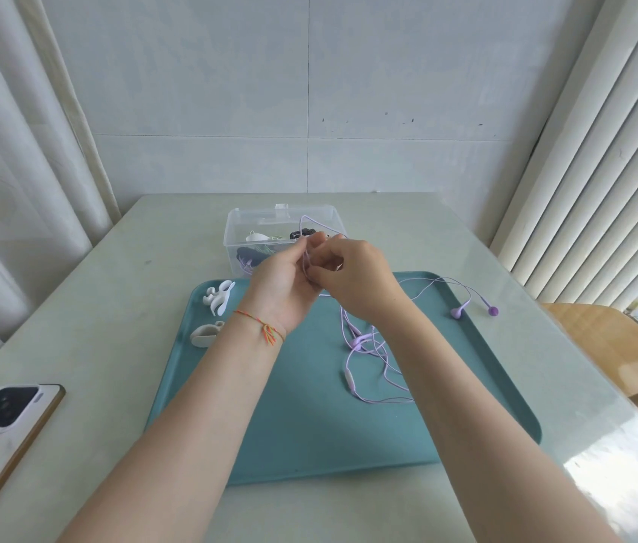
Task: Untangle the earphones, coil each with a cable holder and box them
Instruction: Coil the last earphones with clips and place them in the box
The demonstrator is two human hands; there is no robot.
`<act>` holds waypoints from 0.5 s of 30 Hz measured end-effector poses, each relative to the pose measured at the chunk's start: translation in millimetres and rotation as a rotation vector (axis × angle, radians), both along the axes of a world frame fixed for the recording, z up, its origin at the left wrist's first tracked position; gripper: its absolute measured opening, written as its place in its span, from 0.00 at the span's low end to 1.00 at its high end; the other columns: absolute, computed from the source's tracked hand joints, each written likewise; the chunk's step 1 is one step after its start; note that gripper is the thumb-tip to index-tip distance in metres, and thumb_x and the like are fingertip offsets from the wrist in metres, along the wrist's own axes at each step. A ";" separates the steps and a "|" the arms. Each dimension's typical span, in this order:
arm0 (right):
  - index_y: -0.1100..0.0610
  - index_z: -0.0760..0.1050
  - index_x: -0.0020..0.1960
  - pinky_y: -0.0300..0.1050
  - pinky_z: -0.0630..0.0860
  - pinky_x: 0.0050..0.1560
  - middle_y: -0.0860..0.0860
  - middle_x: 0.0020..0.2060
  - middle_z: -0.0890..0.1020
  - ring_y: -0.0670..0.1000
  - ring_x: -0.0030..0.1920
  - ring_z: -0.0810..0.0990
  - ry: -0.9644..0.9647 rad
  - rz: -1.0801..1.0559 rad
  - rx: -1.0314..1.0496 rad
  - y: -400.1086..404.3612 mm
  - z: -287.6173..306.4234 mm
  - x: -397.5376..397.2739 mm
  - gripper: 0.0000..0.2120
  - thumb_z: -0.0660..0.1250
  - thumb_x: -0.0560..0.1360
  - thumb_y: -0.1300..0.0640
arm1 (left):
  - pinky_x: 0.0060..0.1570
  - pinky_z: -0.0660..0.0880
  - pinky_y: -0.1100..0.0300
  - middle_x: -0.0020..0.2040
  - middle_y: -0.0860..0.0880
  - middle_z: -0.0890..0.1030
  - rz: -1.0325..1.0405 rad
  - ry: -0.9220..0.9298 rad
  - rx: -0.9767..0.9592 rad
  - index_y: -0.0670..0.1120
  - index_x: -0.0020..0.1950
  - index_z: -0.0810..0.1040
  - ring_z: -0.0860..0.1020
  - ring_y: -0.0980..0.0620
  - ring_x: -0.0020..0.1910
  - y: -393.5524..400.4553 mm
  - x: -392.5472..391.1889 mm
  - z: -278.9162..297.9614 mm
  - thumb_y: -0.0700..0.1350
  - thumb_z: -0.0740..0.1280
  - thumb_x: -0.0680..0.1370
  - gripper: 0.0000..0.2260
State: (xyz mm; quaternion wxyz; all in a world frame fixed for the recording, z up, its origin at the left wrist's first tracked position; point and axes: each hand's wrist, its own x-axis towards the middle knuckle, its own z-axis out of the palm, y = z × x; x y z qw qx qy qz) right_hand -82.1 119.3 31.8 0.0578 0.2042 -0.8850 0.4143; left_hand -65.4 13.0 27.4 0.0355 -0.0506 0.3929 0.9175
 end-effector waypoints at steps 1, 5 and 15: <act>0.57 0.81 0.47 0.40 0.72 0.42 0.50 0.42 0.81 0.48 0.40 0.77 0.011 -0.011 0.000 0.0 0.2 -0.1 0.04 0.69 0.73 0.58 | 0.43 0.77 0.60 0.39 0.46 0.84 0.002 0.007 -0.008 0.41 0.48 0.76 0.83 0.51 0.38 1.0 -1.2 -1.7 0.43 0.53 0.84 0.14; 0.55 0.77 0.40 0.28 0.67 0.32 0.43 0.32 0.78 0.42 0.33 0.74 0.036 -0.044 -0.071 1.1 0.9 -1.0 0.04 0.66 0.74 0.60 | 0.44 0.75 0.62 0.42 0.48 0.83 -0.018 0.071 -0.116 0.42 0.53 0.78 0.81 0.53 0.42 5.5 -1.6 -4.6 0.45 0.52 0.85 0.15; 0.55 0.78 0.43 0.33 0.68 0.33 0.42 0.32 0.77 0.39 0.31 0.74 0.026 0.010 -0.078 -0.9 4.4 3.2 0.04 0.66 0.76 0.57 | 0.41 0.80 0.60 0.43 0.46 0.85 0.038 0.003 0.074 0.43 0.51 0.77 0.84 0.52 0.41 -3.8 0.3 -0.3 0.46 0.53 0.85 0.14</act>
